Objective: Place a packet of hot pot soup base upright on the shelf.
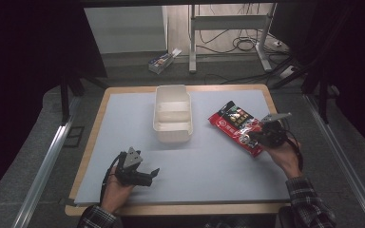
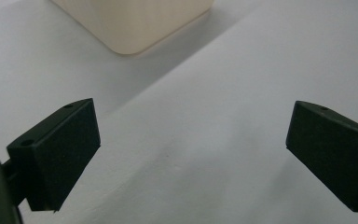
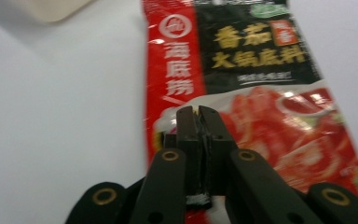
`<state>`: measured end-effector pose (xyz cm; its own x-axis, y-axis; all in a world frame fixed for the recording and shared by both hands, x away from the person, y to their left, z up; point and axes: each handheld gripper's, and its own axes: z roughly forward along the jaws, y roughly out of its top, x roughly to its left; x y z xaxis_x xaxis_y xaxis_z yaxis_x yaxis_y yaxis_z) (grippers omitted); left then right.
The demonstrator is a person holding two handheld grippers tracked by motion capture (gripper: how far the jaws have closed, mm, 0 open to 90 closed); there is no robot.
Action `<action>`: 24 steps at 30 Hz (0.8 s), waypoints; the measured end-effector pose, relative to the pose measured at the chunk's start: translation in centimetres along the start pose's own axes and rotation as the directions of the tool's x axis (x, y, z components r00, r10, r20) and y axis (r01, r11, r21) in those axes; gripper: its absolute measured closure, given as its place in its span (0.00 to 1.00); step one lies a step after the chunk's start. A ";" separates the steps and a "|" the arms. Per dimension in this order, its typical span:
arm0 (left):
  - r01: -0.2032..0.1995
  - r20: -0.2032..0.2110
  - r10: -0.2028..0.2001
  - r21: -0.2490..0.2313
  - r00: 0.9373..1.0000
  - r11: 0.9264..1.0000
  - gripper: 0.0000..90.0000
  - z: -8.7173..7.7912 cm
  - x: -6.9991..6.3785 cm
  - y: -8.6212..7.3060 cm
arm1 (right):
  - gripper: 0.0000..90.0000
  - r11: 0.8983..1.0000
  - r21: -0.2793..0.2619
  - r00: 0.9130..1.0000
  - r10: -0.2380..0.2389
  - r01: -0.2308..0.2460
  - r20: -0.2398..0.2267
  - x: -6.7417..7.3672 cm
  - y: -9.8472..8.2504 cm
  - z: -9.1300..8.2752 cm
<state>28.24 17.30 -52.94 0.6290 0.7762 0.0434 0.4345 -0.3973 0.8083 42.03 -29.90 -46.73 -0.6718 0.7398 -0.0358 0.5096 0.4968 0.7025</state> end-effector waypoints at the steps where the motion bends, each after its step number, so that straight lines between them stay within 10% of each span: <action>1: -0.004 -0.001 0.004 0.002 1.000 1.000 0.03 0.0 0.0 0.0 | 0.99 1.000 -0.001 1.000 0.007 -0.007 0.011 -0.5 0.2 0.2; 3: -0.010 -0.005 0.010 0.003 1.000 1.000 0.03 0.1 -0.1 0.0 | 0.99 0.998 -0.011 0.998 0.068 -0.068 0.005 -2.1 0.4 0.9; 15: -0.047 -0.003 0.047 0.008 0.999 0.999 0.03 0.1 -0.5 0.0 | 0.99 0.990 -0.032 0.974 0.138 -0.135 0.179 -6.5 -0.1 0.9; 24: -0.075 0.001 0.075 0.026 0.997 0.997 0.03 0.3 -0.7 0.0 | 0.95 0.988 0.006 0.963 0.150 -0.155 0.226 -8.3 -2.1 1.3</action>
<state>28.02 16.55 -53.14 0.6606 0.7436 0.1030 0.4026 -0.4667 0.7875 47.24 -36.44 -48.83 -0.4491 0.8890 -0.0898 0.6107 0.3788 0.6954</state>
